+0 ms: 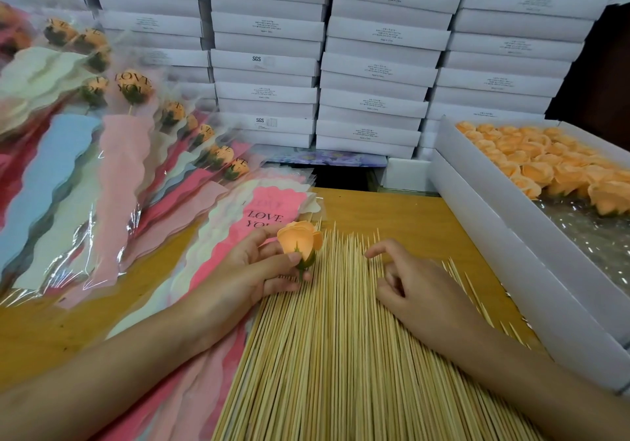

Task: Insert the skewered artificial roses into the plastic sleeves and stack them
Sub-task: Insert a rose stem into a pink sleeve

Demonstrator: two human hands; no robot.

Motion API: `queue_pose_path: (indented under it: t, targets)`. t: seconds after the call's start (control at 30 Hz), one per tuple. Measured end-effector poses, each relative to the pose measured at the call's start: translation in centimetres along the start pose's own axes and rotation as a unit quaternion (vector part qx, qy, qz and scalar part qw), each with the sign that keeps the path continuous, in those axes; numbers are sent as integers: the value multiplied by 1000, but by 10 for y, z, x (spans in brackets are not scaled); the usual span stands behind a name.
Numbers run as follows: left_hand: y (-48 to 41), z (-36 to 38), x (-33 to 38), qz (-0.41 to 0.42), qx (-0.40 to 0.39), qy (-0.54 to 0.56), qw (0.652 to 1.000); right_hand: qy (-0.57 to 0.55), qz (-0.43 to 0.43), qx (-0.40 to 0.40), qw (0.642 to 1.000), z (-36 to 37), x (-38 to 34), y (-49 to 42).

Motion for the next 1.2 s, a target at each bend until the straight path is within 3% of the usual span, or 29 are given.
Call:
queue_pose_path:
  t: [0.27, 0.63, 0.9, 1.2]
  targets:
    - [0, 1, 0, 1, -1, -9, 1000, -135, 20, 44, 990, -12, 8, -4]
    - [2, 3, 2, 1, 4, -29, 1000, -336, 103, 97, 931, -25, 20, -5]
    - [4, 1, 3, 2, 6, -35, 999, -539, 236, 29, 808, 4, 34, -4]
    - [3, 0, 4, 1, 7, -31, 999, -547, 216, -61, 806, 10, 13, -3]
Point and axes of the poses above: each hand's wrist, its own y-axis away from the middle knuckle, its own z-axis out of the palm, x = y × z, the point moved 9 cm from there along -y, towards the middle knuckle, and after that the axes turned 4 degrees about -y, right-handed, at the moved point
